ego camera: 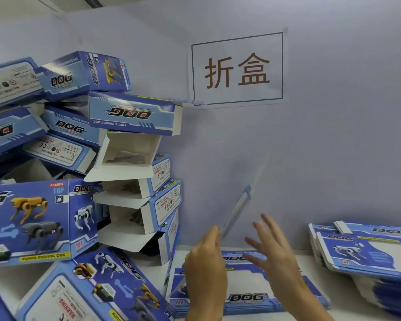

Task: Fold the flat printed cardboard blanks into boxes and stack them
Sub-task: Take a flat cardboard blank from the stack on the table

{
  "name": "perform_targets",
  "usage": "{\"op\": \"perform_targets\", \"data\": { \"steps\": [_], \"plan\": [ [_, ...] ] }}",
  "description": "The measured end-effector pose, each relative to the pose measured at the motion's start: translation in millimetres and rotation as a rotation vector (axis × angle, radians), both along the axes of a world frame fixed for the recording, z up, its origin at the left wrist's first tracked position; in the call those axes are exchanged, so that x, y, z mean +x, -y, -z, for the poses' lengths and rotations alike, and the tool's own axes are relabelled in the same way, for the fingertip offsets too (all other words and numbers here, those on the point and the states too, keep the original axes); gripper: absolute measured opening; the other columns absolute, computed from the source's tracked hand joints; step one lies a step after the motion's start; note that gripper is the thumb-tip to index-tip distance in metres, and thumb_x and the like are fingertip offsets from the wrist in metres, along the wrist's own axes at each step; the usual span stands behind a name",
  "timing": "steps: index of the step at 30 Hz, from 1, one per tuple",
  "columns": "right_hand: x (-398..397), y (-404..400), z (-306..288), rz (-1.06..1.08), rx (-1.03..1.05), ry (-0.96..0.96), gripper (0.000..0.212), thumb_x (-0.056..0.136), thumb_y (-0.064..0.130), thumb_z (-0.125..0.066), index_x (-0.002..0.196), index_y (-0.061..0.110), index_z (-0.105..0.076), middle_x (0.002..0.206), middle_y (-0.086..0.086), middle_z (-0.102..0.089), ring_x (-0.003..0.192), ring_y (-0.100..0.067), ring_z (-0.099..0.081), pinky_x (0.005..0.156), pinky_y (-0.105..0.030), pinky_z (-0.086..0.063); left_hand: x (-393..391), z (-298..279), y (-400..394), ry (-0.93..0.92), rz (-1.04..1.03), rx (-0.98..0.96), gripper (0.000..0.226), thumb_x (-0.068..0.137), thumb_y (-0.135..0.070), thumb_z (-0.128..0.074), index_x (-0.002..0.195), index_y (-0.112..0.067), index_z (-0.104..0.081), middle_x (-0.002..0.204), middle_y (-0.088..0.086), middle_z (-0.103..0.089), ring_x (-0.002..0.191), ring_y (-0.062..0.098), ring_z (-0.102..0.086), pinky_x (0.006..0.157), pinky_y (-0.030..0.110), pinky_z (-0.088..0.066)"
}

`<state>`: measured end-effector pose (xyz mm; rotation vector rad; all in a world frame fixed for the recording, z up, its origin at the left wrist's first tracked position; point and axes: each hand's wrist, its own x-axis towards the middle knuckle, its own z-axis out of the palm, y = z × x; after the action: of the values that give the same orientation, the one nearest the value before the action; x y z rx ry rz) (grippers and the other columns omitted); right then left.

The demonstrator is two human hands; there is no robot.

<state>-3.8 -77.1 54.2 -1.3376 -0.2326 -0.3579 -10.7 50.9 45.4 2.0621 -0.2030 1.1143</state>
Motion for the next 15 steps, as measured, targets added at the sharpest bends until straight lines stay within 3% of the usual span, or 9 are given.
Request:
{"op": "perform_targets", "data": {
  "steps": [2, 5, 7, 10, 13, 15],
  "plan": [
    [2, -3, -3, -0.138, 0.030, -0.073, 0.056, 0.081, 0.053, -0.059, 0.133, 0.041, -0.044, 0.123, 0.010, -0.062, 0.110, -0.022, -0.066, 0.085, -0.041, -0.059, -2, 0, 11, -0.054, 0.171, 0.055, 0.025, 0.104, -0.028, -0.046, 0.116, -0.027, -0.068, 0.091, -0.008, -0.071, 0.075, 0.002, -0.062, 0.065, 0.006, -0.047],
    [9, 4, -4, 0.136, -0.059, -0.007, 0.009, 0.102, 0.023, -0.051, 0.109, 0.023, -0.057, 0.093, -0.005, -0.068, 0.085, -0.016, -0.069, 0.072, -0.036, -0.056, -4, -4, 27, -0.186, 0.480, 0.137, 0.040, 0.102, -0.020, -0.054, 0.139, -0.035, -0.055, 0.124, -0.022, -0.063, 0.106, -0.016, -0.057, 0.094, 0.007, -0.046],
    [12, 16, -4, 0.254, -0.081, 0.009, 0.016, 0.104, 0.010, -0.044, 0.095, 0.018, -0.054, 0.080, -0.010, -0.061, 0.070, -0.020, -0.062, 0.065, -0.041, -0.053, -5, -8, 29, -0.234, 0.567, 0.154, 0.038, 0.100, -0.020, -0.056, 0.136, -0.030, -0.059, 0.128, -0.031, -0.051, 0.113, -0.025, -0.044, 0.098, 0.000, -0.036],
    [10, 31, -12, 0.290, -0.079, 0.046, 0.022, 0.104, 0.004, -0.042, 0.096, 0.019, -0.055, 0.081, -0.006, -0.064, 0.077, -0.026, -0.063, 0.072, -0.047, -0.055, -4, -16, 21, -0.151, 0.496, 0.013, 0.021, 0.101, -0.022, -0.056, 0.114, -0.028, -0.070, 0.108, -0.038, -0.056, 0.104, -0.022, -0.049, 0.091, 0.004, -0.041],
    [4, 44, -22, 0.294, -0.127, 0.109, 0.026, 0.104, 0.005, -0.042, 0.102, 0.027, -0.056, 0.090, 0.002, -0.074, 0.077, -0.012, -0.070, 0.060, -0.028, -0.057, -3, -26, 5, -0.072, 0.257, -0.218, 0.028, 0.099, -0.022, -0.058, 0.125, -0.033, -0.056, 0.133, -0.019, -0.049, 0.125, -0.007, -0.043, 0.110, 0.022, -0.040],
    [1, 53, -28, 0.279, -0.157, 0.139, 0.028, 0.104, 0.004, -0.043, 0.106, 0.029, -0.056, 0.089, -0.003, -0.075, 0.074, -0.020, -0.068, 0.061, -0.035, -0.055, -3, -33, -8, -0.026, 0.146, -0.331, 0.048, 0.097, -0.024, -0.061, 0.142, -0.026, -0.045, 0.147, -0.014, -0.040, 0.138, 0.004, -0.034, 0.116, 0.028, -0.032]
  ]
}}
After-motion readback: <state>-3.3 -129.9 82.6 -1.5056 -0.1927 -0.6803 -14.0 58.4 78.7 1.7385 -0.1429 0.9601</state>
